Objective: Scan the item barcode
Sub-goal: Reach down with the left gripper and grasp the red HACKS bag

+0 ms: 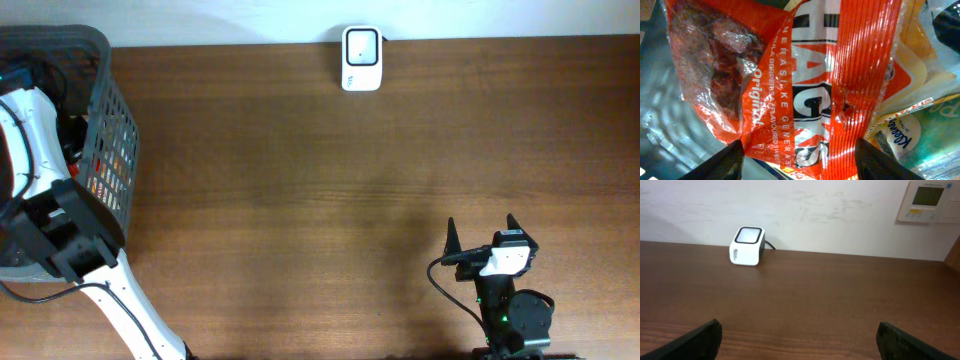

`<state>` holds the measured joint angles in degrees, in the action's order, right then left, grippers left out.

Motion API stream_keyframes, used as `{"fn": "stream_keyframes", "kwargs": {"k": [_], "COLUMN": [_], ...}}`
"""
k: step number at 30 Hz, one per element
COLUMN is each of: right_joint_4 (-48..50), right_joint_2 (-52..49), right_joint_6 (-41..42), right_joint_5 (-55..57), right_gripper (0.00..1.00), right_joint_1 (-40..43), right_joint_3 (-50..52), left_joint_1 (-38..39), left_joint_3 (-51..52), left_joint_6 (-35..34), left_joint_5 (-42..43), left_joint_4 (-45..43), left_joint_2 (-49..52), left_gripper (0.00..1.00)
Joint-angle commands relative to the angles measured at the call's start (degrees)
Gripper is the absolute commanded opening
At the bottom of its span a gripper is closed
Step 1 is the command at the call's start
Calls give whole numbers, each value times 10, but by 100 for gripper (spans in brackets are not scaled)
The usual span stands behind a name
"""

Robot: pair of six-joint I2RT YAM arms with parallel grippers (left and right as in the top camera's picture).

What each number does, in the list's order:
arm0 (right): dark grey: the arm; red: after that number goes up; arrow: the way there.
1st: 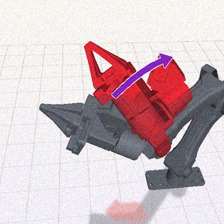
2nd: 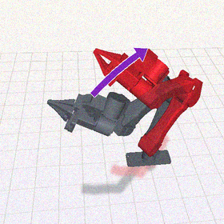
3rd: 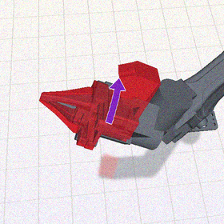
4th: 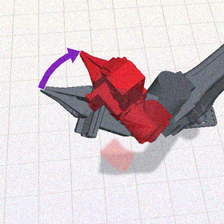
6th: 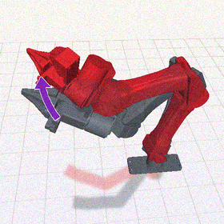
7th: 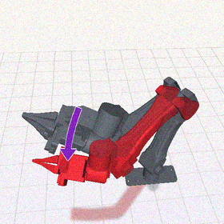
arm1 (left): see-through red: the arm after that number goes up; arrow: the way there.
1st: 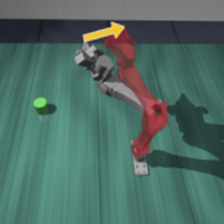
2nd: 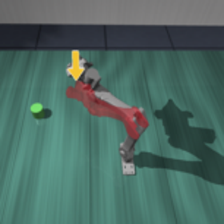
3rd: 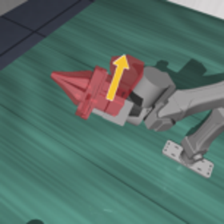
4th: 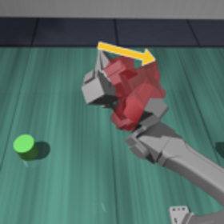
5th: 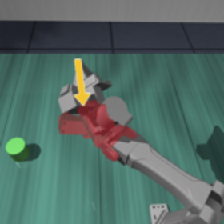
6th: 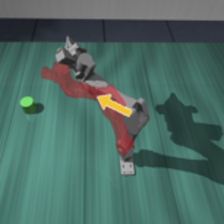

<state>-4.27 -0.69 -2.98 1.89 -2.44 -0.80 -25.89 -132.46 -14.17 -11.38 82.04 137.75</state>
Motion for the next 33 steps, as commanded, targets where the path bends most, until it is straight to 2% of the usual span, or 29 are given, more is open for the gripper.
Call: {"fn": "stream_keyframes", "kwargs": {"k": [1,2,5,7,8,9,11,20,26,27,28,29,33], "right_joint_4": [-2,-2,-2,-2,-2,-2,-2,-2,-2,-2,-2,-2,-2], "right_joint_2": [3,3,3,3,3,3,3,3,3,3,3,3,3], "right_joint_6": [4,4,4,4,4,4,4,4,4,4,4,4,4], "right_joint_5": [3,3,3,3,3,3,3,3,3,3,3,3,3], "right_gripper": [98,98,98,98,98,98,98,98,98,98,98,98,98], "right_joint_1": [3,3,3,3,3,3,3,3,3,3,3,3,3], "right_joint_3": [5,5,5,5,5,5,5,5,5,5,5,5,5], "left_joint_1": [-4,-4,-4,-4,-4,-4,-4,-4,-4,-3,-3,-3,-6], "left_joint_3": [10,10,10,10,10,10,10,11,11,11,11,11,11], "left_joint_6": [1,1,1,1,1,1,1,21,21,21,21,21,21], "left_joint_5": [2,1,-3,-3,-2,-2,-3,-4,-3,-2,-2,-2,-3], "left_joint_4": [10,11,14,15,16,16,11,-40,-40,-38,-38,-38,-35], "left_joint_2": [31,31,31,31,31,31,31,32,51,61,64,64,63], "left_gripper": [69,66,47,46,48,57,98,99,99,88,64,49,4]}}
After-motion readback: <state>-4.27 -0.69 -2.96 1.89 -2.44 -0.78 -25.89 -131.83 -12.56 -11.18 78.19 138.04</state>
